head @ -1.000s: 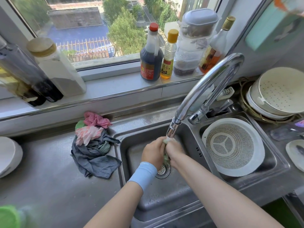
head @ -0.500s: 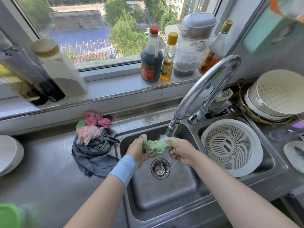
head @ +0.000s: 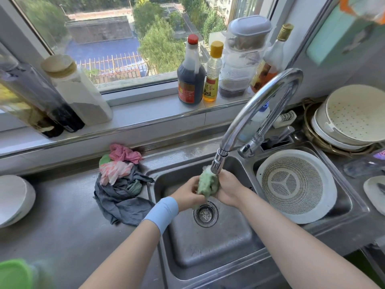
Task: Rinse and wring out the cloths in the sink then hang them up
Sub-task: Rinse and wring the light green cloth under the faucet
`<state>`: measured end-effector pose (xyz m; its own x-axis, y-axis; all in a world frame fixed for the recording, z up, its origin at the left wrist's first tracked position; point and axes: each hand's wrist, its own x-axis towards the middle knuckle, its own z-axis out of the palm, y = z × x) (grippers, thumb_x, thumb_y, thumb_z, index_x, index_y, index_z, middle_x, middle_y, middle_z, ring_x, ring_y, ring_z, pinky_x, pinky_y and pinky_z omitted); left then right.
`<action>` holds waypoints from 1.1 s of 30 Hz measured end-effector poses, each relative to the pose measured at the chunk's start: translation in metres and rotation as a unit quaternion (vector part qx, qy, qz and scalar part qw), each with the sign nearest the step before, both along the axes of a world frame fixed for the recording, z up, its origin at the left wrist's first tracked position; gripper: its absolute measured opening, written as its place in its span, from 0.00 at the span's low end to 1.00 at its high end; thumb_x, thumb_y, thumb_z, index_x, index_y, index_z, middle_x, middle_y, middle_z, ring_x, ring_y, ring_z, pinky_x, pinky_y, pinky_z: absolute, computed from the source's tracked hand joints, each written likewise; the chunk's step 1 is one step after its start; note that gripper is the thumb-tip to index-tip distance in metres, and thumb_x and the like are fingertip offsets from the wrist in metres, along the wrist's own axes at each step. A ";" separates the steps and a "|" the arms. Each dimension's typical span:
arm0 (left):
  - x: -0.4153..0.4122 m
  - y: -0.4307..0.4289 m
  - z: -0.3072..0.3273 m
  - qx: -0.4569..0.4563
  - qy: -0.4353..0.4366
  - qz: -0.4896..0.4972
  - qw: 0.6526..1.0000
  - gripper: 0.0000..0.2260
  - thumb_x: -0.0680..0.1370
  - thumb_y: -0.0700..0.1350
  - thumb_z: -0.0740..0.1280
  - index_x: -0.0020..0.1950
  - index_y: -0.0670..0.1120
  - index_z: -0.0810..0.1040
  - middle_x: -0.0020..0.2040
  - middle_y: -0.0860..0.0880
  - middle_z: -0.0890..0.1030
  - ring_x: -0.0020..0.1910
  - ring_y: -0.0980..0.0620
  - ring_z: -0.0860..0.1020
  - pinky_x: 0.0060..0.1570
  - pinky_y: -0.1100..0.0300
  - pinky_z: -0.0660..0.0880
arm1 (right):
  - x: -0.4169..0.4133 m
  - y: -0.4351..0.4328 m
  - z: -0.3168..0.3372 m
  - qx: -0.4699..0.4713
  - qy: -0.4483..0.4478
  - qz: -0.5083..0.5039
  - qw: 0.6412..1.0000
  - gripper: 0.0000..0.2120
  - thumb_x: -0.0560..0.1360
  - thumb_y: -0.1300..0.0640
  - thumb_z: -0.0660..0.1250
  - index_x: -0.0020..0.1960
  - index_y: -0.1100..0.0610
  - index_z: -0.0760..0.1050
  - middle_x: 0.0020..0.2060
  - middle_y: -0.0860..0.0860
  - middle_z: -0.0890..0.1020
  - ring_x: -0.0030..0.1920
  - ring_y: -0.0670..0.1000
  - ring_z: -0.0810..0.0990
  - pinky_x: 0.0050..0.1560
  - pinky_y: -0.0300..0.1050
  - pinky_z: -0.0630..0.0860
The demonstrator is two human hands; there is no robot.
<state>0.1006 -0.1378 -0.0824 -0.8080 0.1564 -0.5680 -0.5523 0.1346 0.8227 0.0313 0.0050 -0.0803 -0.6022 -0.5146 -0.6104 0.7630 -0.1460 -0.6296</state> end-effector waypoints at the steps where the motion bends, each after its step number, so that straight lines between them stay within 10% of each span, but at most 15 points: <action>1: 0.001 0.000 -0.002 -0.037 0.006 -0.018 0.999 0.26 0.69 0.43 0.74 0.66 0.51 0.71 0.56 0.48 0.82 0.52 0.52 0.81 0.51 0.60 0.80 | -0.001 0.004 -0.001 -0.014 0.005 0.019 1.000 0.08 0.81 0.61 0.57 0.49 0.61 0.74 0.44 0.64 0.77 0.44 0.62 0.79 0.44 0.55 0.79; 7: -0.012 -0.010 -0.009 -0.118 0.027 0.037 0.992 0.08 0.76 0.47 0.70 0.53 0.46 0.79 0.42 0.49 0.83 0.41 0.50 0.82 0.47 0.48 0.82 | -0.009 0.035 -0.005 0.227 0.092 0.083 0.966 0.02 0.78 0.56 0.67 0.50 0.53 0.77 0.27 0.48 0.73 0.22 0.45 0.60 0.23 0.35 0.53; 11: -0.020 -0.012 -0.009 -0.129 -0.011 0.028 0.991 0.10 0.81 0.47 0.63 0.53 0.49 0.84 0.47 0.48 0.85 0.47 0.49 0.82 0.55 0.52 0.78 | -0.009 0.051 -0.008 0.405 0.193 0.106 0.887 0.21 0.77 0.39 0.66 0.37 0.55 0.79 0.24 0.50 0.76 0.22 0.47 0.70 0.24 0.38 0.63; 14: -0.022 -0.010 -0.009 -0.095 -0.047 0.087 0.990 0.13 0.82 0.47 0.59 0.53 0.42 0.82 0.51 0.40 0.84 0.48 0.46 0.81 0.58 0.45 0.78 | -0.007 0.060 -0.011 0.466 0.272 0.185 0.821 0.28 0.80 0.38 0.57 0.42 0.60 0.82 0.38 0.55 0.84 0.41 0.54 0.81 0.42 0.46 0.73; 20: -0.013 -0.013 -0.008 -0.062 -0.087 0.101 0.989 0.20 0.69 0.61 0.69 0.51 0.47 0.80 0.44 0.47 0.84 0.46 0.45 0.82 0.57 0.46 0.78 | -0.005 0.061 -0.016 0.352 0.313 0.068 0.879 0.10 0.80 0.57 0.64 0.56 0.55 0.82 0.51 0.51 0.84 0.55 0.52 0.81 0.62 0.54 0.76; 27: -0.009 -0.021 -0.020 -0.053 -0.105 0.088 0.989 0.18 0.80 0.59 0.61 0.53 0.47 0.82 0.48 0.46 0.86 0.47 0.48 0.85 0.53 0.52 0.81 | 0.001 0.021 -0.002 0.370 0.185 0.057 0.909 0.21 0.70 0.37 0.64 0.33 0.56 0.72 0.31 0.52 0.75 0.35 0.51 0.71 0.38 0.46 0.70; 30: -0.010 -0.026 -0.023 -0.174 -0.122 0.070 0.975 0.29 0.80 0.64 0.54 0.56 0.42 0.81 0.52 0.44 0.84 0.51 0.44 0.82 0.59 0.50 0.77 | -0.002 0.005 -0.002 0.237 0.032 0.000 0.971 0.19 0.78 0.46 0.64 0.49 0.62 0.82 0.44 0.61 0.84 0.43 0.58 0.82 0.44 0.54 0.81; 33: -0.007 -0.037 -0.030 -0.172 -0.099 0.121 0.973 0.25 0.79 0.62 0.59 0.57 0.42 0.82 0.52 0.45 0.84 0.50 0.45 0.82 0.58 0.51 0.77 | -0.006 0.006 0.001 0.112 -0.038 -0.008 0.993 0.10 0.82 0.60 0.61 0.51 0.62 0.79 0.39 0.58 0.81 0.31 0.51 0.78 0.28 0.40 0.74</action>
<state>0.0937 -0.1745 -0.1128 -0.6664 -0.2512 -0.7020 -0.7455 0.2296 0.6257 0.0258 0.0110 -0.0791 -0.5573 -0.3521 -0.7519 0.8081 -0.0219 -0.5887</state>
